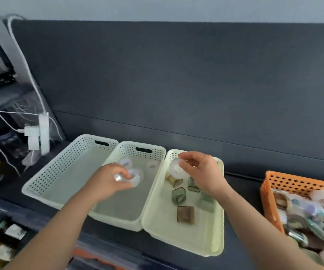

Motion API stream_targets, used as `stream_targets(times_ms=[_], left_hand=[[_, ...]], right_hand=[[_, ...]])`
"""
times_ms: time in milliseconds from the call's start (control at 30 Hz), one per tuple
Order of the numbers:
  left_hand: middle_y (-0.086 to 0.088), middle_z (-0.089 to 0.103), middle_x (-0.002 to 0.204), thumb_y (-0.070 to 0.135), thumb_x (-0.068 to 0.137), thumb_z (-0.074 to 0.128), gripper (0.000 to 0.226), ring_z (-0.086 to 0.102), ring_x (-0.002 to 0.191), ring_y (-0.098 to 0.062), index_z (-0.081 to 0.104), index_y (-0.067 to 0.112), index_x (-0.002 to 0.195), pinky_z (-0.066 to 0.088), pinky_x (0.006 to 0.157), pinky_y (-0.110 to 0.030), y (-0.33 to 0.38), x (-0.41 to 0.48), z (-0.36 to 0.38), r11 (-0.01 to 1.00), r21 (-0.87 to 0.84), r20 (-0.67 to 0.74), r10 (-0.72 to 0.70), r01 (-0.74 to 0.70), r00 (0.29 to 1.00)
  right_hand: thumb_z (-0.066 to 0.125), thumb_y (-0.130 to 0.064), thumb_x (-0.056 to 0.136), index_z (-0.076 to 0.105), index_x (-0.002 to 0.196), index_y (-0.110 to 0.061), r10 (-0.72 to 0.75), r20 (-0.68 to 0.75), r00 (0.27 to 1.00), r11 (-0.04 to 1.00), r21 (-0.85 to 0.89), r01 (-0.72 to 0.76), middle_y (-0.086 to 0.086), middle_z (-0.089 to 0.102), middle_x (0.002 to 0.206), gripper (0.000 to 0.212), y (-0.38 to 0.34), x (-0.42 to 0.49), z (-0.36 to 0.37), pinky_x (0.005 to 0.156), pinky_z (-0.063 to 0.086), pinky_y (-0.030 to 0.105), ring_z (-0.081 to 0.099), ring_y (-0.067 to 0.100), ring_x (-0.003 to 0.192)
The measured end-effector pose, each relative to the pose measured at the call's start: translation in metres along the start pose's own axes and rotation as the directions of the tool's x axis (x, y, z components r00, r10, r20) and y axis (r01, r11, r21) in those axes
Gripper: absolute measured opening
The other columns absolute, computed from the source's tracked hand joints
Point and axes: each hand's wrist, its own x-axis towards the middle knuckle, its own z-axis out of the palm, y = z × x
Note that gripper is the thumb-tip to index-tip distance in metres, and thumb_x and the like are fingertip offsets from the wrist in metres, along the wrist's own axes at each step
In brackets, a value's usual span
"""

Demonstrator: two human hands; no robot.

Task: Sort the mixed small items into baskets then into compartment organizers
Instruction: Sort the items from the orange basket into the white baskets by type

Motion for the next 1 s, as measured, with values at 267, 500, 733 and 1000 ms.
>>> stream_targets(times_ms=[267, 500, 733, 1000], left_hand=[[0.013, 0.049, 0.132, 0.025, 0.084, 0.063, 0.045, 0.047, 0.123, -0.006, 0.055, 0.031, 0.128, 0.037, 0.103, -0.025, -0.050, 0.033, 0.002, 0.998, 0.046, 0.388, 0.019, -0.040, 0.922], [0.000, 0.042, 0.138, 0.014, 0.087, 0.063, 0.050, 0.042, 0.129, -0.014, 0.049, 0.014, 0.134, 0.025, 0.098, -0.011, -0.051, 0.060, -0.011, 0.973, 0.083, 0.235, 0.189, -0.213, 0.953], [0.008, 0.042, 0.111, 0.021, 0.079, 0.074, 0.026, 0.051, 0.093, -0.013, 0.051, 0.019, 0.092, 0.040, 0.079, -0.024, -0.055, 0.068, -0.006, 0.941, 0.130, 0.146, 0.294, -0.313, 0.945], [0.006, 0.062, 0.108, 0.030, 0.087, 0.066, 0.024, 0.058, 0.101, -0.016, 0.068, 0.016, 0.105, 0.042, 0.085, -0.025, -0.002, 0.051, -0.003, 0.874, 0.143, -0.122, 0.481, -0.464, 0.868]], right_hand=[[0.059, -0.027, 0.091, 0.068, 0.113, -0.024, -0.007, 0.049, 0.999, 0.906, -0.422, 0.027, -0.010, 0.070, 0.106, 0.023, -0.009, 0.039, 0.089, 0.078, 0.045, 0.021, 0.058, 0.004, 0.088], [0.047, -0.026, 0.095, 0.064, 0.115, -0.027, 0.065, 0.245, 0.967, 0.603, -0.782, 0.157, -0.007, 0.066, 0.114, 0.026, -0.009, 0.057, 0.116, 0.103, 0.027, 0.025, 0.054, 0.020, 0.105], [0.049, -0.020, 0.094, 0.054, 0.130, -0.024, 0.127, 0.216, 0.968, 0.630, -0.771, 0.090, -0.005, 0.056, 0.132, 0.036, -0.012, 0.055, 0.116, 0.093, 0.041, 0.028, 0.054, 0.020, 0.114], [0.055, -0.031, 0.093, 0.060, 0.125, -0.020, -0.012, -0.138, 0.990, 0.796, -0.601, -0.074, -0.007, 0.059, 0.129, 0.034, -0.021, -0.019, 0.051, 0.091, 0.049, 0.032, 0.060, 0.015, 0.108]])
